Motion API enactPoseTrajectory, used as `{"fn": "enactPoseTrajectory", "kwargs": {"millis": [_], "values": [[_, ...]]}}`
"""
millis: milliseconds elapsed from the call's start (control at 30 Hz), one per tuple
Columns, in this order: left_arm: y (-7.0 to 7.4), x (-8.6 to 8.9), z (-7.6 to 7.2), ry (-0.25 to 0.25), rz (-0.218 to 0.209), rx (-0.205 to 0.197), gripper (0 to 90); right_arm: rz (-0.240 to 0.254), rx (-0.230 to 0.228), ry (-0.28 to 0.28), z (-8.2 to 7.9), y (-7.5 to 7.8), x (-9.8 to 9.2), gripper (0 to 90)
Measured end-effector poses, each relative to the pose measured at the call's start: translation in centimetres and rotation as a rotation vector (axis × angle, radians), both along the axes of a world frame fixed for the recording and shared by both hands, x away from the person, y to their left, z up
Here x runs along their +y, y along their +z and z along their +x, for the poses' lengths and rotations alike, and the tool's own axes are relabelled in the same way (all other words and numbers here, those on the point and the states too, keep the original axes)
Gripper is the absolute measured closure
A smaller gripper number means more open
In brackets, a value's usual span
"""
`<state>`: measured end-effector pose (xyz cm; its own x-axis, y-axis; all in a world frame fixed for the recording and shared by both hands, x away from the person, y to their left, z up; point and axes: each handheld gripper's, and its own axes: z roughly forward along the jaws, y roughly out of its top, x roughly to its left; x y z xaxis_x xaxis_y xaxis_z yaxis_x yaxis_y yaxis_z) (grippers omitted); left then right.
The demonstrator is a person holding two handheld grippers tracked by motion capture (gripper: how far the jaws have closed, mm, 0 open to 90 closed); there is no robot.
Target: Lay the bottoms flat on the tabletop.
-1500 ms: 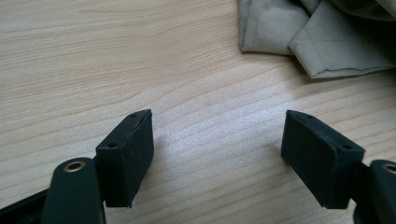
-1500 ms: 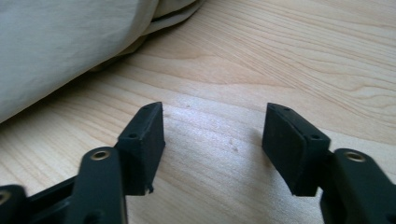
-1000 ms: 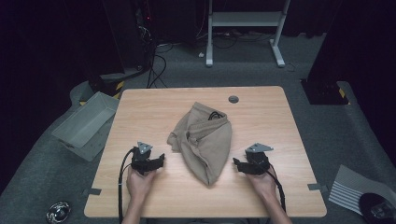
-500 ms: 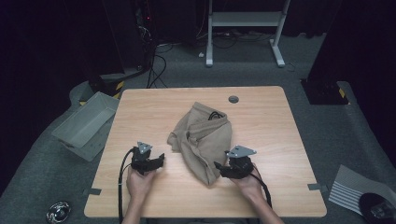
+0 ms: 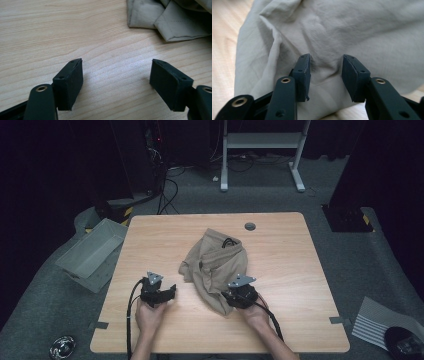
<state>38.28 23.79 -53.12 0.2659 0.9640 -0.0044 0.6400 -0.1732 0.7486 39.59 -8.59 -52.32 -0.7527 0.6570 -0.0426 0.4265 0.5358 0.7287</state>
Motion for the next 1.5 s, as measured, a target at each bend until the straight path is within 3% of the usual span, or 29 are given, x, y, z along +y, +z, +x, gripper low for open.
{"fn": "enactPoseTrajectory", "kwargs": {"millis": [133,367,500,667,767,867,1033,1100,1167,1233,1367,1433,1500], "values": [[0.0,0.0,0.0,0.0,0.0,0.0,27.0,0.028,0.016,-0.058,0.8,-0.1,-1.8,59.4],[0.0,0.0,0.0,-0.002,0.003,-0.001,27.0,0.026,0.018,-0.162,1.8,0.0,-5.3,59.1],[0.0,0.0,0.0,-0.003,0.001,0.001,27.0,0.023,0.035,-0.196,1.9,0.2,-6.2,57.0],[0.0,-0.8,0.3,-0.048,-0.008,-0.001,27.0,0.063,-0.008,-0.168,1.0,1.4,-6.1,54.0],[0.1,-1.3,0.6,-0.071,-0.071,0.001,28.2,0.064,-0.014,-0.135,0.7,2.2,-5.5,53.0],[0.2,-1.9,1.2,-0.101,-0.091,0.014,26.7,0.066,-0.021,-0.112,0.8,2.7,-4.8,52.2],[0.4,-3.4,2.1,-0.168,-0.078,0.033,25.0,0.065,0.002,-0.086,0.6,2.4,-3.7,48.9],[0.6,-4.1,2.5,-0.182,-0.088,0.039,24.8,0.064,0.011,-0.074,0.5,2.1,-3.3,47.4],[0.6,-4.5,2.7,-0.193,-0.118,0.019,26.2,0.045,0.031,-0.058,0.6,1.7,-2.9,46.0],[0.6,-5.1,3.2,-0.201,-0.131,0.035,26.5,0.023,0.039,-0.05,0.6,1.4,-2.6,46.0],[0.8,-6.3,3.8,-0.22,-0.112,0.037,27.3,-0.004,0.057,-0.045,0.9,0.8,-2.4,51.0],[0.8,-6.6,4.1,-0.215,-0.137,0.021,29.6,-0.01,0.054,-0.045,0.8,0.7,-2.4,56.7],[0.6,-6.9,4.6,-0.214,-0.142,0.048,30.6,-0.017,0.051,-0.037,0.8,0.7,-2.4,64.5]]}}
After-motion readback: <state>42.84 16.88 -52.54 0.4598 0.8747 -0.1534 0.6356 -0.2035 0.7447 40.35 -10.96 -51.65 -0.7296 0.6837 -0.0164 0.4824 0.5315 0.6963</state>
